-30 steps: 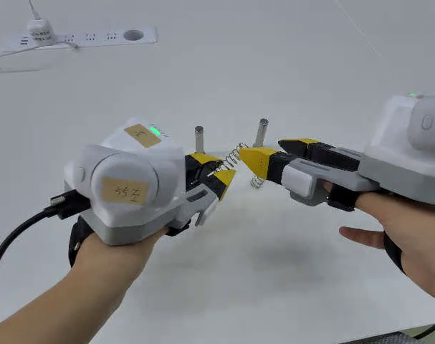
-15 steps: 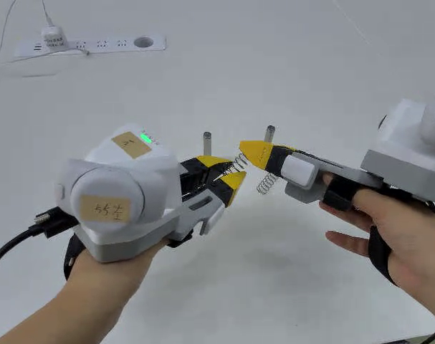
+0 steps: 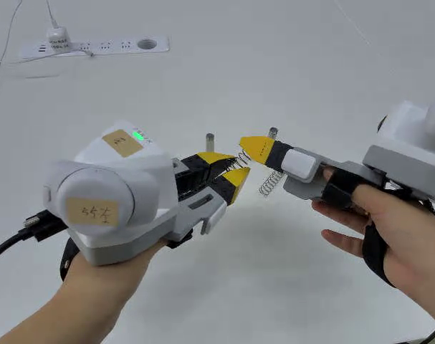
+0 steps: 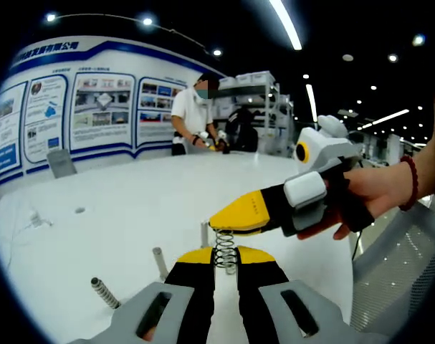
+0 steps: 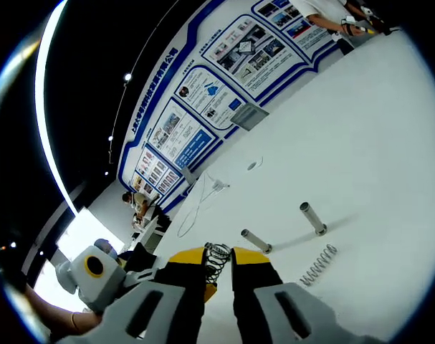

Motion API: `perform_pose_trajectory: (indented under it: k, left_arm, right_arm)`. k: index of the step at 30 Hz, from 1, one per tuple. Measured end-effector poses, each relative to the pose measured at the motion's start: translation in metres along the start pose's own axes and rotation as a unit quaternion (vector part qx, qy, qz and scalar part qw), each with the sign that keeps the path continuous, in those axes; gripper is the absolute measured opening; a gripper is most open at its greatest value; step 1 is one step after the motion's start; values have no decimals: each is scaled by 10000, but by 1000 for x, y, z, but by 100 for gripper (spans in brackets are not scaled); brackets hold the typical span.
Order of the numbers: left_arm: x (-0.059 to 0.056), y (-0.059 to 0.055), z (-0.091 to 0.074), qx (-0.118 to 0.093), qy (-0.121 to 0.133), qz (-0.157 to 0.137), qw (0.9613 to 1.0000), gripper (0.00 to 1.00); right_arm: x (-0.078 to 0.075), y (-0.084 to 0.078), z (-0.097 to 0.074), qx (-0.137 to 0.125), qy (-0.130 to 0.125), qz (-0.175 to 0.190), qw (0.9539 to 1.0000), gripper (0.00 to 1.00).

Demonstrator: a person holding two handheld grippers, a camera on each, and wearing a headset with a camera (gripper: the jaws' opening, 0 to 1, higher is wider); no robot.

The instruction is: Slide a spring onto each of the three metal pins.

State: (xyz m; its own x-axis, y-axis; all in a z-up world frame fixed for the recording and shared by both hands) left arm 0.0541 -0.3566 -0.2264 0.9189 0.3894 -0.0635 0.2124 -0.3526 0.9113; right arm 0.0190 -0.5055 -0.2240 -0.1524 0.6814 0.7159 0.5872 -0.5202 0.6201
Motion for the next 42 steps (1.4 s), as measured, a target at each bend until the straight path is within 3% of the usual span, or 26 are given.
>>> perform_pose_trajectory:
  k: [4, 13, 19, 27, 31, 35, 42]
  left_arm:
    - [0, 0, 0, 26, -2, -18, 10000, 10]
    - [3, -1, -2, 119, 113, -1, 9999, 11]
    - [5, 0, -4, 165, 141, -50, 9998, 12]
    - [8, -5, -7, 392, 209, -21, 9990, 21]
    - [8, -9, -9, 497, 264, -69, 9984, 28]
    - [10, -12, -13, 380, 362, -302, 9982, 35]
    - [15, -16, -18, 428, 558, -306, 9971, 40]
  right_arm:
    - [3, 0, 1, 14, 67, -76, 9999, 13]
    - [12, 1, 6, 80, 117, -669, 9977, 12]
    - [19, 5, 7, 56, -1, -1194, 9928, 11]
    - [19, 10, 9, -26, -37, -1440, 9896, 11]
    - [21, 15, 12, -90, -85, -1716, 9851, 11]
    - [22, 21, 16, -141, -138, -1952, 9806, 11]
    - [20, 30, 28, -127, -360, -2538, 9665, 11]
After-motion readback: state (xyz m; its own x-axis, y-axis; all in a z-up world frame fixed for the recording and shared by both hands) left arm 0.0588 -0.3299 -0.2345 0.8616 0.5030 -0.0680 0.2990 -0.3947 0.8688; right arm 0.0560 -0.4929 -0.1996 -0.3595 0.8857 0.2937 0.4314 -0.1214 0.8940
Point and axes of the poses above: the centre of the closed fingertips' face, and the gripper's own axes: z roughly forward along the fingers, x roughly to its left, y roughly out of its top, the point moved 10 cm from there along -z, roughly backward along the fingers, and after that the axes turned 9 degrees about x, right-handed, at the moved point
